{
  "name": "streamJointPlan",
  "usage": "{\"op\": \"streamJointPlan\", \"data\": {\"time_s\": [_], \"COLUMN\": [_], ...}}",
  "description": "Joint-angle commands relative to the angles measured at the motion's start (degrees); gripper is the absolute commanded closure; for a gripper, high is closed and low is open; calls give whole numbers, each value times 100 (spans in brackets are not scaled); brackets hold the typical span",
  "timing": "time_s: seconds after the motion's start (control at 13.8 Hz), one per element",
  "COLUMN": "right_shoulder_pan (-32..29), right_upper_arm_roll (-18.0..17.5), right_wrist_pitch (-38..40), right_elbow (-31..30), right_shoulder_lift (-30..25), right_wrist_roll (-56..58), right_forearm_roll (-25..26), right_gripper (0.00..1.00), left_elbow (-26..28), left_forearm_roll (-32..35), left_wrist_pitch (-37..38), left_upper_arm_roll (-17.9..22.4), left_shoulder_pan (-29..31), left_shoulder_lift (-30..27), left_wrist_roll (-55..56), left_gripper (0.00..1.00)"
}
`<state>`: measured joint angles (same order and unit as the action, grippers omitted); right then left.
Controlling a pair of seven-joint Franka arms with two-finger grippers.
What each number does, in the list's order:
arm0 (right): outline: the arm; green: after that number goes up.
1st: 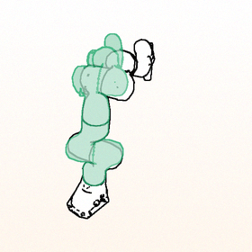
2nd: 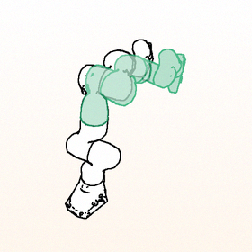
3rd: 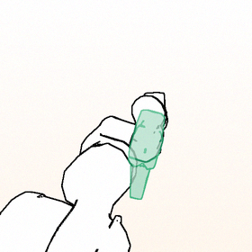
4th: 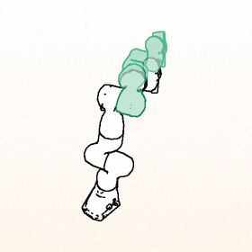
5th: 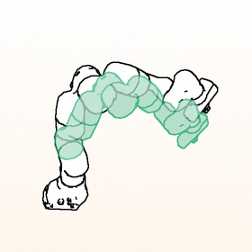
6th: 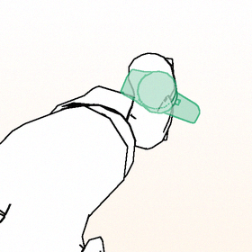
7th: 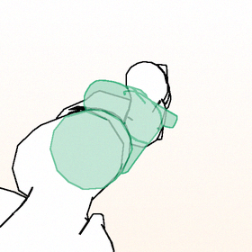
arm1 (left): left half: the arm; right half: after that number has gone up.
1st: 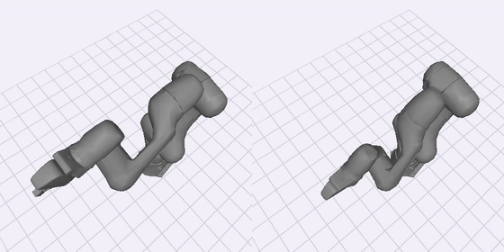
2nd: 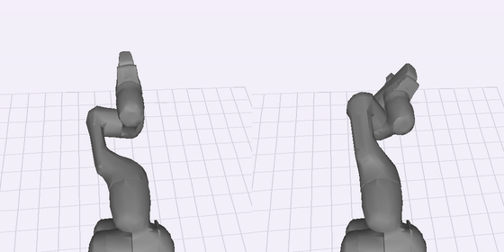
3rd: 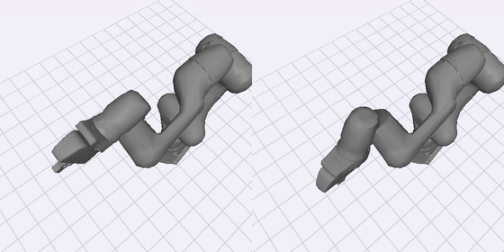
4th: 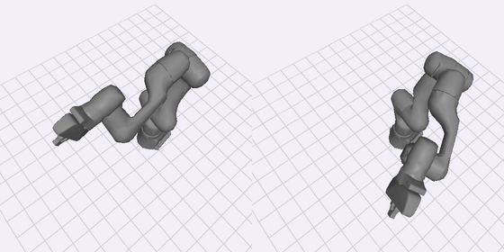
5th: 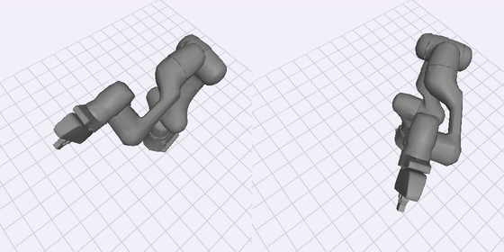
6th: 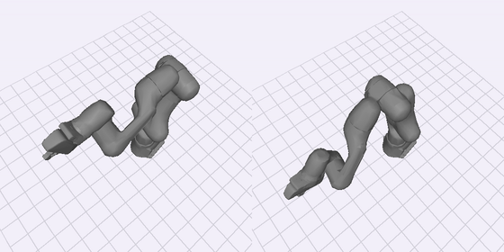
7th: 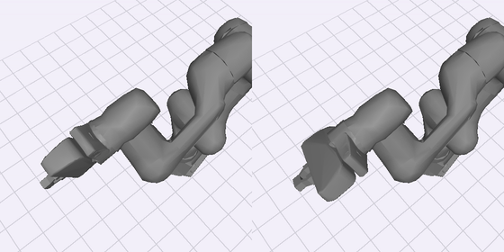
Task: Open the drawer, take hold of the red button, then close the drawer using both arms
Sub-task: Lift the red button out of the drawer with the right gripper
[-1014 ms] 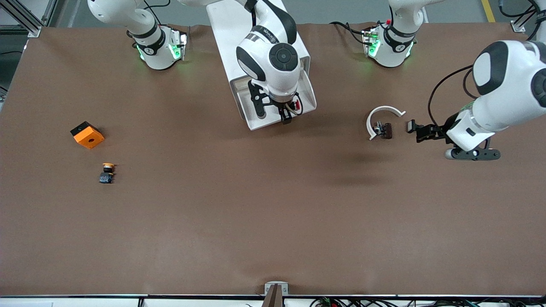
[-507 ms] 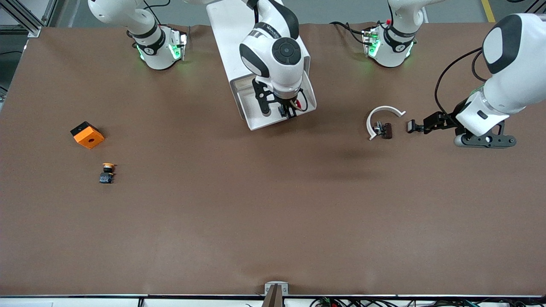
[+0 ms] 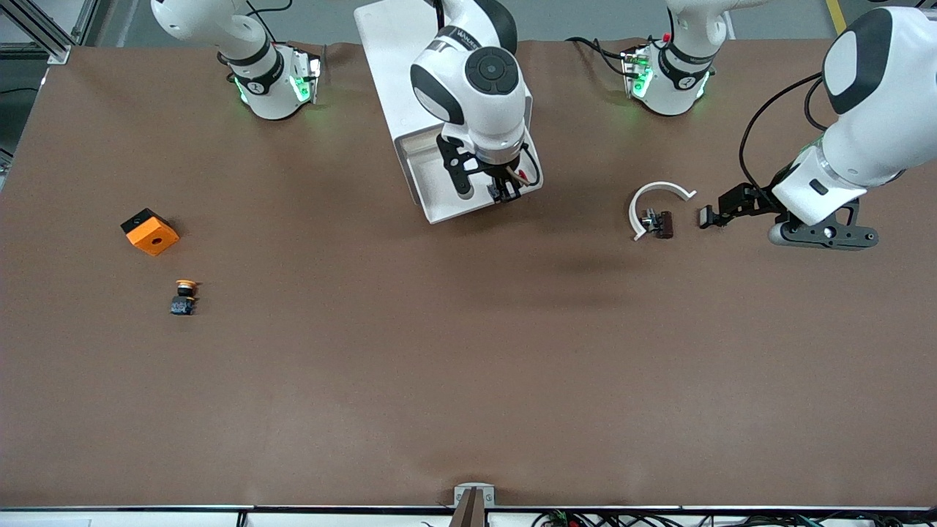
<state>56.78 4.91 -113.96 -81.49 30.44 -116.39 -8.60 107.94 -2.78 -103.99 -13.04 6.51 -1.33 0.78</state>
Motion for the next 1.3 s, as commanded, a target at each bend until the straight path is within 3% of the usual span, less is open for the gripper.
{"op": "streamJointPlan", "data": {"time_s": [0.0, 0.43, 0.94, 1.23], "right_shoulder_pan": [-351, -1263, -3003, -3735], "right_upper_arm_roll": [-17, 19, 36, 45], "right_wrist_pitch": [557, 1560, 1342, 772], "right_elbow": [195, -32, -1139, -1955], "right_shoulder_lift": [-213, -793, -1478, -1725], "right_wrist_roll": [1140, 4444, 8039, 9221], "right_forearm_roll": [-19, 42, 271, 341], "right_gripper": [100, 100, 100, 100], "left_elbow": [-141, -124, 113, 324], "left_forearm_roll": [110, 111, 102, 32], "left_wrist_pitch": [124, 124, 80, -95], "left_upper_arm_roll": [590, 688, 592, 5], "left_shoulder_pan": [-579, -738, -729, -730], "left_shoulder_lift": [97, 98, 98, 246], "left_wrist_roll": [-51, -43, 63, 702], "left_gripper": [0, 0, 0, 0]}}
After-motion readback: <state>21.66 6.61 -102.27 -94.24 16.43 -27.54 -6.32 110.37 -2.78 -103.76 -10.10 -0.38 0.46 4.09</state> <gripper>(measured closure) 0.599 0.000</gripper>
